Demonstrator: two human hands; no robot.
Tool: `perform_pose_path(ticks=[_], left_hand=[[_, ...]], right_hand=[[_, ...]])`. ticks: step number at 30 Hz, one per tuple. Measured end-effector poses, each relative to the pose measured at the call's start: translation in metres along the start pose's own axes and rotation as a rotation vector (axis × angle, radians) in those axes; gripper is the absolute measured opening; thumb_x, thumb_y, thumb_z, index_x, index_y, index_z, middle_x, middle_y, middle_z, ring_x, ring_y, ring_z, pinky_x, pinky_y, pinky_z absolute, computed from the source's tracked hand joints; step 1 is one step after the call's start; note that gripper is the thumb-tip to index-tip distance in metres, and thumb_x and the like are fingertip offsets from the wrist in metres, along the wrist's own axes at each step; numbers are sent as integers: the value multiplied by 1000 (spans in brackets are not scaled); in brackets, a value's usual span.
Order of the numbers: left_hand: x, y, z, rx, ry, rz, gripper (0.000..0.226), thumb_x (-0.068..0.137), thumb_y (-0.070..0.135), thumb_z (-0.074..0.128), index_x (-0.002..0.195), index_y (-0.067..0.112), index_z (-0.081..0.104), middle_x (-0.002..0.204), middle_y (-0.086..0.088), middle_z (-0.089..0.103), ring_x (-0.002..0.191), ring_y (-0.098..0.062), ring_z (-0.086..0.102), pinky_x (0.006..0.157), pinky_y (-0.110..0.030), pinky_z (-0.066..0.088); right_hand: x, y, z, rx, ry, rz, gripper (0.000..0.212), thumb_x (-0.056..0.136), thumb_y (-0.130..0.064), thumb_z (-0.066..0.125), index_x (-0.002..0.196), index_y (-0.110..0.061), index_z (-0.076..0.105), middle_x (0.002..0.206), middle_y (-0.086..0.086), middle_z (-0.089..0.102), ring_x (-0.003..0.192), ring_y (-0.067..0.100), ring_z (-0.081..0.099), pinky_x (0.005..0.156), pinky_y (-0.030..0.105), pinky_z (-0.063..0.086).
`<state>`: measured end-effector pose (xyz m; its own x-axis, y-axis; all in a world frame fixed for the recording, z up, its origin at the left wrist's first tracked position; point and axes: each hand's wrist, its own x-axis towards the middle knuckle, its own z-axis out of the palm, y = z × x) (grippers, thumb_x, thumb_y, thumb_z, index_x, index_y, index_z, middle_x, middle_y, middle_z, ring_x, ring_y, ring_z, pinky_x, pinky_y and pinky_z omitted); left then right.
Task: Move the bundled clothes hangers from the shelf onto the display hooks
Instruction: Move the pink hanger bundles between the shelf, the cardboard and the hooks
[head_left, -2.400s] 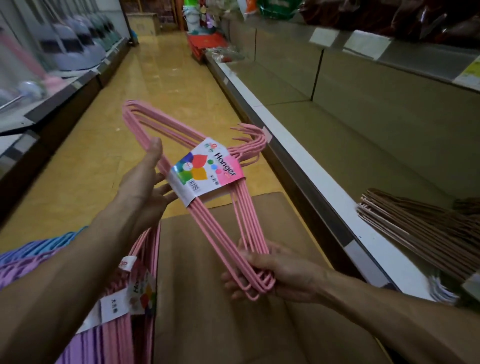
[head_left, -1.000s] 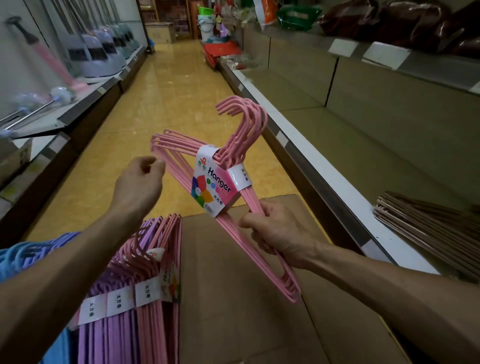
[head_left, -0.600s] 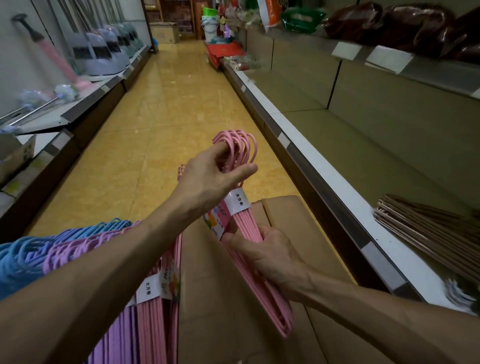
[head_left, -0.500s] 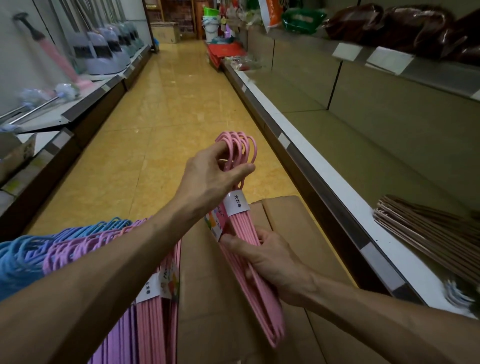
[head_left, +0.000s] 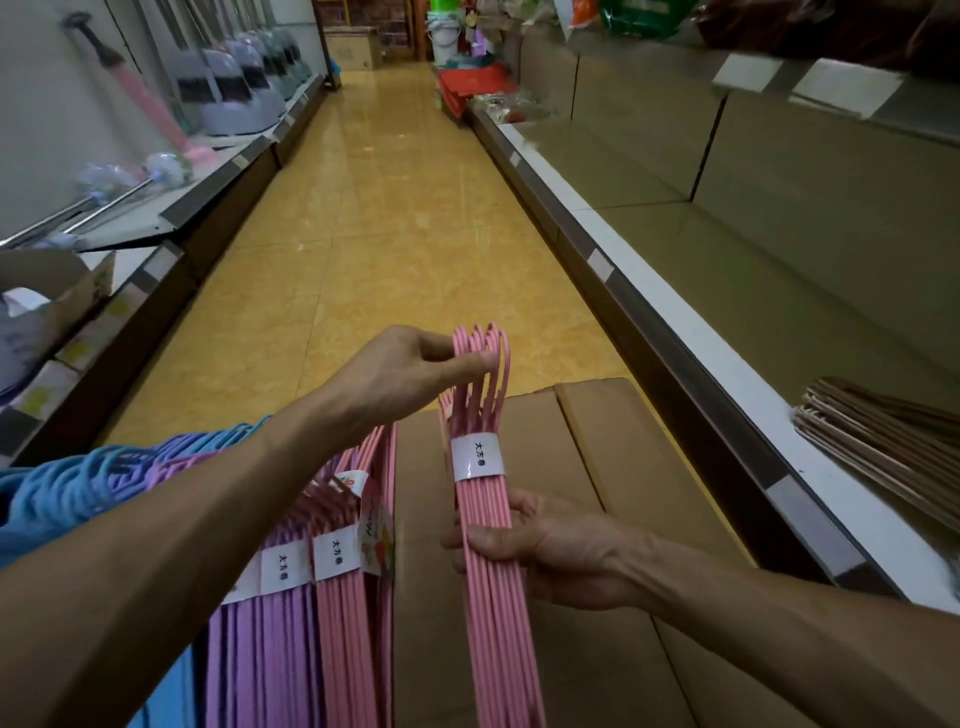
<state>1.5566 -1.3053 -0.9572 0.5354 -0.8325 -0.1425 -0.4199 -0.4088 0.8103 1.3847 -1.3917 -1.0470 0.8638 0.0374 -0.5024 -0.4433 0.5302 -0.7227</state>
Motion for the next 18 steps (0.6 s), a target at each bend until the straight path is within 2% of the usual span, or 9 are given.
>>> perform_pose_path(ticks=[2,4,6,8,10,11,14,18], left_hand=[[-1,-12,-9,115,-24,-52,61,75,74,56,97,23,79,103,11,66,91,0,57,70,-16,39],[-6,-23,-17,314,-22,-85,83,67,90,43,95,20,78,94,5,67,82,-12,64,72,-26,51],[-12,-32,-26,547,-3,-126,99,62,93,32,107,16,73,96,-4,73,79,-20,70,72,-36,59],[-16,-44,-34,645,8,-163,110,60,92,33,136,16,54,125,-10,66,102,-25,68,87,-43,57],[-20,-54,-41,595,-29,-137,99,71,82,44,151,26,31,149,-6,48,123,-26,57,100,-40,48],[-22,-58,-44,561,-61,-106,90,77,75,49,152,30,29,152,-4,44,127,-24,53,100,-36,44],[-24,-71,-49,563,-126,-57,73,86,66,50,149,32,36,151,-1,46,127,-20,53,95,-29,41],[-26,-83,-53,565,-75,-58,70,90,66,44,143,22,45,142,-6,54,119,-19,57,94,-30,46]], right_hand=[[7,12,2,-60,28,12,36,91,-1,64,123,-14,56,98,5,75,88,19,68,100,45,50],[17,23,5,-122,54,16,33,91,-2,64,119,-17,59,96,4,74,86,17,68,100,45,49],[28,34,8,-164,91,20,33,91,-2,65,120,-17,60,98,4,74,87,16,68,89,39,56],[42,45,10,-195,135,18,36,90,-3,67,123,-15,60,102,6,74,92,19,69,81,35,58],[57,55,14,-247,185,10,40,88,-7,71,126,-13,60,107,8,74,98,23,70,85,37,58],[63,59,17,-274,206,6,41,86,-9,73,125,-14,61,109,8,74,101,24,71,89,40,58],[78,71,25,-311,234,3,39,85,-14,75,122,-15,63,112,9,73,102,24,72,91,42,58],[92,80,35,-285,228,-3,35,87,-9,72,120,-14,64,113,9,73,102,24,72,92,43,58]])
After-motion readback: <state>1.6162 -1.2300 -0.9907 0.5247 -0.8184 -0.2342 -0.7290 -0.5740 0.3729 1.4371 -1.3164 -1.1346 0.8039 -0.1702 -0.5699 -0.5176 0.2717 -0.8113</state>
